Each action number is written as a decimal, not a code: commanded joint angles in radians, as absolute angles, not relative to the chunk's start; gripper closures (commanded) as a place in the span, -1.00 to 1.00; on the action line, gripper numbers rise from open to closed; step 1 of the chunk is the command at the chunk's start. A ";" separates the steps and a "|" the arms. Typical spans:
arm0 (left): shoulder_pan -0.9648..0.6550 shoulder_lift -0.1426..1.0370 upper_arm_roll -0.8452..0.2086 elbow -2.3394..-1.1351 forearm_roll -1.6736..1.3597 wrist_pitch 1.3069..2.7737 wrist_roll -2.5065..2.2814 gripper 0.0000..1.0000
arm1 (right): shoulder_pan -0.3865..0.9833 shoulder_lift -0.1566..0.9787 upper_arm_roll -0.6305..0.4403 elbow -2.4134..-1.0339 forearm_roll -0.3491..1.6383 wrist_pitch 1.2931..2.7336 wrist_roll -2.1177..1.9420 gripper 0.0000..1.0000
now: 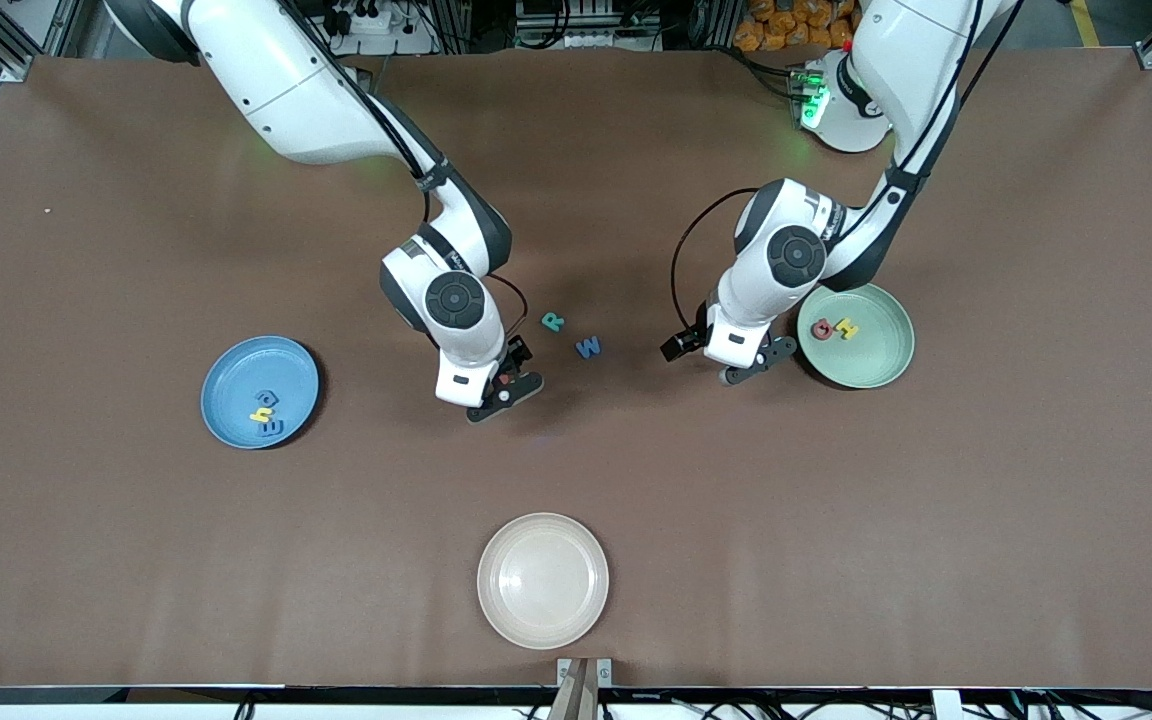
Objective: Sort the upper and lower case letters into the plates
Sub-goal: 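Grasp the w with the right gripper while the left gripper reaches the M, then drop the w onto the blue plate while the left gripper grasps the M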
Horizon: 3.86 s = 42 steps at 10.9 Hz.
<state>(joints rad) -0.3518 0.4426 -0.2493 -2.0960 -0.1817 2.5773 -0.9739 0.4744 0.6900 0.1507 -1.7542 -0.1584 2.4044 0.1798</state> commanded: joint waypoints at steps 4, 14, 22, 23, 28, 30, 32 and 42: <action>-0.439 0.525 -0.244 -1.941 -0.193 2.548 -1.298 -1.00 | 0.486 0.683 0.150 -1.781 -0.184 2.430 0.192 -0.51; -0.515 0.659 -0.279 -1.737 0.041 2.405 -1.560 -1.00 | 0.425 0.621 0.138 -1.790 -0.224 2.404 0.273 1.00; -0.580 0.768 -0.278 -1.651 0.190 2.393 -1.525 -1.00 | 0.289 0.503 -0.012 -1.790 -0.224 2.219 0.270 1.00; -0.587 0.778 -0.278 -1.648 0.189 2.393 -1.526 -1.00 | 0.255 0.491 -0.023 -1.792 -0.229 2.170 0.268 1.00; -0.592 0.802 -0.278 -1.614 0.186 2.393 -1.525 -1.00 | 0.196 0.495 -0.071 -1.853 -0.230 2.085 0.271 1.00; -0.598 0.824 -0.278 -1.579 0.186 2.393 -1.526 -1.00 | 0.195 0.495 -0.071 -1.858 -0.230 2.089 0.272 -0.88; -0.607 0.831 -0.276 -1.571 0.187 2.393 -1.526 -1.00 | 0.184 0.492 -0.071 -1.855 -0.230 2.080 0.259 -1.00; -0.607 0.844 -0.272 -1.575 0.196 2.393 -1.474 -0.05 | 0.061 0.218 -0.064 -1.943 -0.108 2.065 0.129 -1.00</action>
